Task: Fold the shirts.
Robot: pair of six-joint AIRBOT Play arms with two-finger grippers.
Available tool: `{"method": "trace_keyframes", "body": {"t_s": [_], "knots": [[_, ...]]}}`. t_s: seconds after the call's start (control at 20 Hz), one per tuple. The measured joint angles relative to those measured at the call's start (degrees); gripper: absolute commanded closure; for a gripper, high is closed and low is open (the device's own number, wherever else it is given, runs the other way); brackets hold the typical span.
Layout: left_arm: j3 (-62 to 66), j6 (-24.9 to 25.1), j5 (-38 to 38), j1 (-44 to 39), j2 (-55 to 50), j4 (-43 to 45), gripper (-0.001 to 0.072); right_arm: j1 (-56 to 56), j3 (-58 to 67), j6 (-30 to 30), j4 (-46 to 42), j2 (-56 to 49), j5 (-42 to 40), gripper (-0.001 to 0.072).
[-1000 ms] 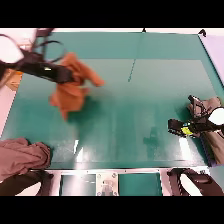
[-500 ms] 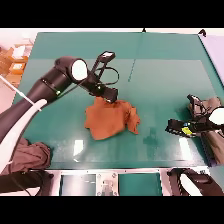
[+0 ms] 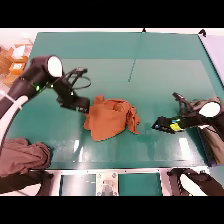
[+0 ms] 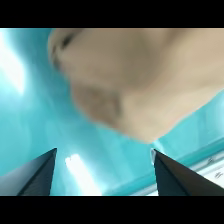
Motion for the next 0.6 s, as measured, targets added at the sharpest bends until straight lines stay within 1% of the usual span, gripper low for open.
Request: {"method": "trace_keyframes", "body": {"t_s": [0.15, 0.3, 0.35, 0.4, 0.45, 0.5, 0.55, 0.6], "knots": [[-8.5, 0.1, 2.6, 0.6, 1.7, -0.2, 0.0035, 5.2, 0.3, -4.0, 5.8, -7.2, -3.5, 0.0299], [-12.7, 0.2, 5.9, 0.8, 2.4, -1.6, 0.0035, 10.9, 2.7, -6.3, 9.0, -15.0, -7.1, 0.0304], [-13.4, 0.2, 7.1, 0.9, 2.6, -2.5, 0.0035, 12.3, 4.0, -6.7, 9.5, -17.3, -7.9, 0.0318], [-13.9, 0.4, 8.7, 0.9, 2.7, -3.9, 0.0035, 13.3, 5.5, -7.1, 9.9, -19.5, -8.5, 0.0363], [-14.3, 0.7, 10.6, 0.9, 2.7, -5.3, 0.0035, 13.8, 6.8, -7.3, 10.2, -21.3, -9.1, 0.0380], [-14.5, 1.2, 12.6, 0.9, 2.7, -7.2, 0.0035, 14.1, 8.2, -7.5, 10.4, -22.7, -9.4, 0.0597], [-14.7, 2.1, 14.8, 0.9, 2.7, -9.2, 0.0035, 14.3, 9.3, -7.7, 10.5, -23.8, -9.7, 0.0697], [-14.9, 3.0, 16.9, 0.9, 2.7, -11.4, 0.0035, 14.1, 10.2, -7.8, 10.7, -24.6, -9.8, 0.0698]]}}
